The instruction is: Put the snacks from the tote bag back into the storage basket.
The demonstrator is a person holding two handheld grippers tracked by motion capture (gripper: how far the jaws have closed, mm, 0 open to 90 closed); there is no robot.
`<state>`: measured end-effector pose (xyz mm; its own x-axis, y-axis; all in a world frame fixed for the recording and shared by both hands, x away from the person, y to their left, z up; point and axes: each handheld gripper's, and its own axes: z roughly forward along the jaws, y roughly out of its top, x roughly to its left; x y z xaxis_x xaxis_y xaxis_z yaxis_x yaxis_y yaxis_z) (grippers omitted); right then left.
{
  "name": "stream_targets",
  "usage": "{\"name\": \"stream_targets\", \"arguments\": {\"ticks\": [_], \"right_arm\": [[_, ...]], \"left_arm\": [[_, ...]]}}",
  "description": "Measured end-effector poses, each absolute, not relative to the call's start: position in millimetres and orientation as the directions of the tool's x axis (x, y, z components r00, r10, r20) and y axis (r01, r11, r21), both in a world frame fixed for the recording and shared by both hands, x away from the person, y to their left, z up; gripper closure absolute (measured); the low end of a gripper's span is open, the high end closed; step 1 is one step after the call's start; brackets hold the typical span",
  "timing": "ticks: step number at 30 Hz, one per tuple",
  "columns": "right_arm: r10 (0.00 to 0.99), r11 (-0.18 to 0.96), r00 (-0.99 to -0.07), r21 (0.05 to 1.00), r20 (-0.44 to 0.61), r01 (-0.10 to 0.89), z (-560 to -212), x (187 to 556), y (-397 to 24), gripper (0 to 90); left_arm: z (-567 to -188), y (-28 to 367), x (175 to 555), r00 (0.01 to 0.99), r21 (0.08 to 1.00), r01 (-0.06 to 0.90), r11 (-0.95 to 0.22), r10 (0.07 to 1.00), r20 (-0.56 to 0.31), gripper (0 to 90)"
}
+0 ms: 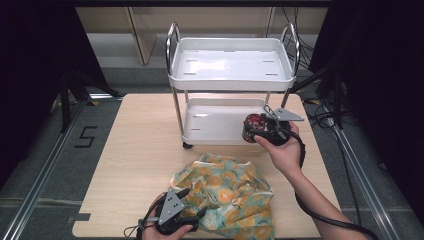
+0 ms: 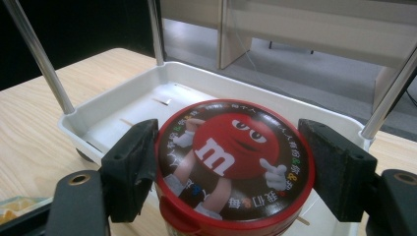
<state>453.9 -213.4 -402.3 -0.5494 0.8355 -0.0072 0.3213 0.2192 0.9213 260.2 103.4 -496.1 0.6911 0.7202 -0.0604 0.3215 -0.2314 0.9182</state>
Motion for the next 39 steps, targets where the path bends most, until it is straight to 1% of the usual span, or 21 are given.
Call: {"name": "stream_targets", "arguments": {"ticks": [2,3,7,10,12,13,15,17,19,21,24,25,28,29,31,39], "right_arm": [[0.84,0.212,-0.542,0.918,0.005,0.336,-402.1,452.8,-213.0,27.2],[0.84,0.206,-0.543,0.919,0.011,0.337,-402.4,452.7,-212.2,27.2],[0.845,0.209,-0.535,0.916,0.006,0.341,-402.5,453.5,-212.1,27.2],[0.847,0.203,-0.532,0.919,0.009,0.339,-403.2,454.1,-211.2,27.2],[0.845,0.211,-0.535,0.916,0.004,0.34,-403.2,454.9,-211.4,27.2],[0.845,0.215,-0.534,0.919,-0.005,0.33,-403.7,455.8,-210.9,27.2],[0.844,0.224,-0.536,0.916,-0.011,0.334,-403.1,455.8,-211.4,27.2],[0.851,0.206,-0.525,0.918,0.003,0.338,-403.6,455.8,-210.0,27.2],[0.854,0.202,-0.521,0.92,0.002,0.335,-404.0,456.6,-209.7,27.2],[0.849,0.21,-0.528,0.915,0.004,0.345,-403.7,457.0,-210.5,27.2],[0.855,0.206,-0.519,0.921,-0.005,0.33,-405.3,459.0,-210.3,27.2],[0.854,0.208,-0.52,0.911,0.009,0.357,-404.3,457.8,-210.3,27.2],[0.848,0.23,-0.529,0.917,-0.025,0.326,-404.8,461.4,-212.0,27.2],[0.856,0.211,-0.517,0.919,-0.009,0.333,-405.2,460.5,-210.4,27.2],[0.851,0.216,-0.525,0.911,0.001,0.352,-404.7,460.4,-210.5,27.2],[0.853,0.214,-0.523,0.911,0.001,0.352,-406.3,462.3,-211.1,27.2]], "left_arm": [[-496.2,103.3,260.4,0.692,0.919,0.323,-0.228,0.719,-0.065,22.2],[-495.9,104.1,261.6,0.701,0.92,0.303,-0.247,0.712,-0.04,22.2],[-495.7,104.3,261.4,0.701,0.92,0.304,-0.249,0.712,-0.039,22.2],[-496.3,103.3,260.5,0.692,0.919,0.323,-0.227,0.719,-0.065,22.2],[-496.6,103.2,261.0,0.693,0.921,0.317,-0.225,0.718,-0.063,22.2],[-496.1,104.1,262.0,0.703,0.922,0.301,-0.243,0.71,-0.043,22.2],[-495.8,104.0,261.5,0.7,0.92,0.305,-0.247,0.713,-0.041,22.2],[-496.3,102.9,260.4,0.689,0.918,0.323,-0.228,0.722,-0.063,22.2],[-496.3,103.8,262.1,0.703,0.923,0.3,-0.242,0.71,-0.043,22.2],[-497.3,102.5,261.4,0.695,0.923,0.318,-0.218,0.716,-0.07,22.2],[-497.4,102.3,261.5,0.696,0.923,0.317,-0.22,0.715,-0.068,22.2],[-497.4,102.3,261.5,0.696,0.922,0.317,-0.221,0.715,-0.068,22.2],[-497.1,102.4,261.3,0.695,0.921,0.32,-0.223,0.716,-0.068,22.2],[-497.0,102.6,261.3,0.695,0.92,0.321,-0.225,0.716,-0.068,22.2],[-497.1,102.5,261.4,0.696,0.92,0.32,-0.226,0.715,-0.067,22.2],[-497.1,102.9,261.7,0.697,0.919,0.32,-0.233,0.714,-0.062,22.2]]}}
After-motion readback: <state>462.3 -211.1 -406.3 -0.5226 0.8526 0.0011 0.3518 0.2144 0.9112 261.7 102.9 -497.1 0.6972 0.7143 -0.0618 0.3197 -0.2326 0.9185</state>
